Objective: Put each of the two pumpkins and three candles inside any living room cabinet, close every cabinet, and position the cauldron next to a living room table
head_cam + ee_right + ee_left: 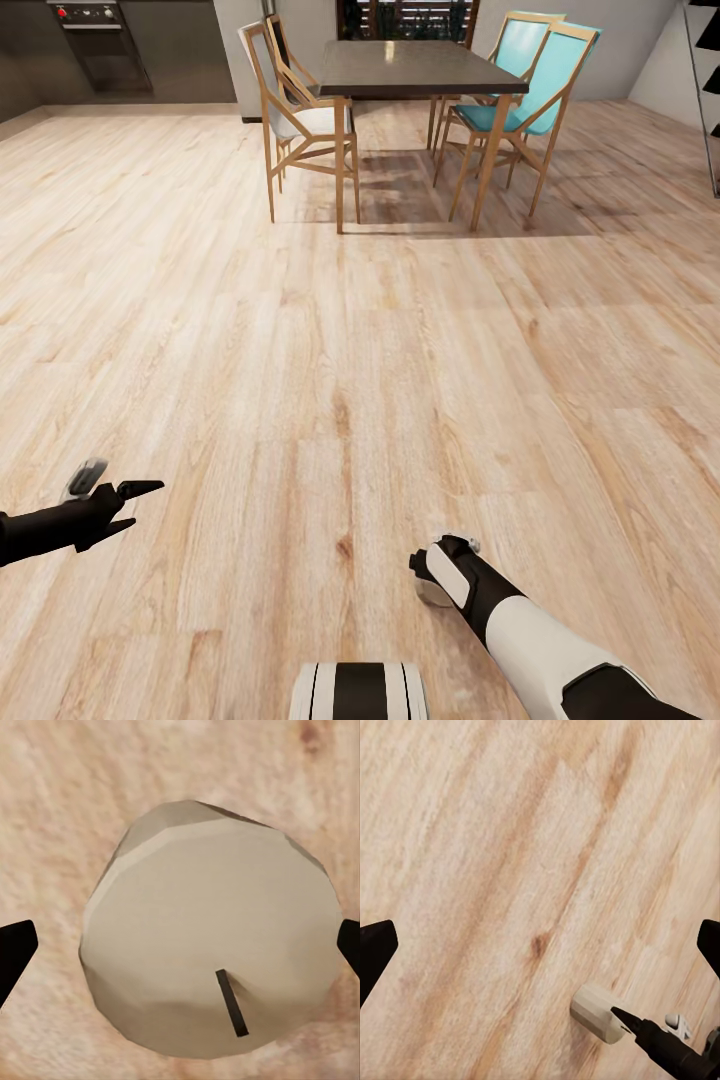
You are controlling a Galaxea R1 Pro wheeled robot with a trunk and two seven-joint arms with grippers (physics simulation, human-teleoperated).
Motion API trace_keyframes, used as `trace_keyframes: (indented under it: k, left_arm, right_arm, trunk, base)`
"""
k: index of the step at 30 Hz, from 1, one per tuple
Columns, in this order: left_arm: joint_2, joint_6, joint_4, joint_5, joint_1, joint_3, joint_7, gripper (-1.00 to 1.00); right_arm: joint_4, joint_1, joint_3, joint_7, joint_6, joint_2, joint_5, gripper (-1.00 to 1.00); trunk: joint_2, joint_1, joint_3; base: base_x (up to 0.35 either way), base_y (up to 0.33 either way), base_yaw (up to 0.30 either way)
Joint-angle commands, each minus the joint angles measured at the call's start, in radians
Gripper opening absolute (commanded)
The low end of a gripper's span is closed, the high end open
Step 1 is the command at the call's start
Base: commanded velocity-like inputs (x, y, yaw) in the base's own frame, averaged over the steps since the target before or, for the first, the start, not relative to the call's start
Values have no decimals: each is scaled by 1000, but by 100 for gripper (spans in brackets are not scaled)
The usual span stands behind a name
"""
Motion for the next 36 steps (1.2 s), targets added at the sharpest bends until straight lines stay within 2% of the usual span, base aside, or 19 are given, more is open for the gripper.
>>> trace_keyframes:
  k: [1,22,26,36]
  left_arm:
    - [0,0,0,2,0,0,0,100]
    - [0,0,0,12,0,0,0,100]
    - [0,0,0,12,0,0,0,100]
    - [0,0,0,12,0,0,0,100]
  right_arm:
    - [0,0,0,0,0,0,0,100]
    - [0,0,1,0,0,-1,0,100]
    - [0,0,1,0,0,0,0,100]
    - [0,0,1,-1,0,0,0,100]
  trunk:
    - [0,0,4]
    - [0,-1,8]
    - [0,1,-8]
    - [0,1,-8]
  base:
    - [0,0,0]
    - [0,0,0]
    - [0,0,0]
    - [0,0,0]
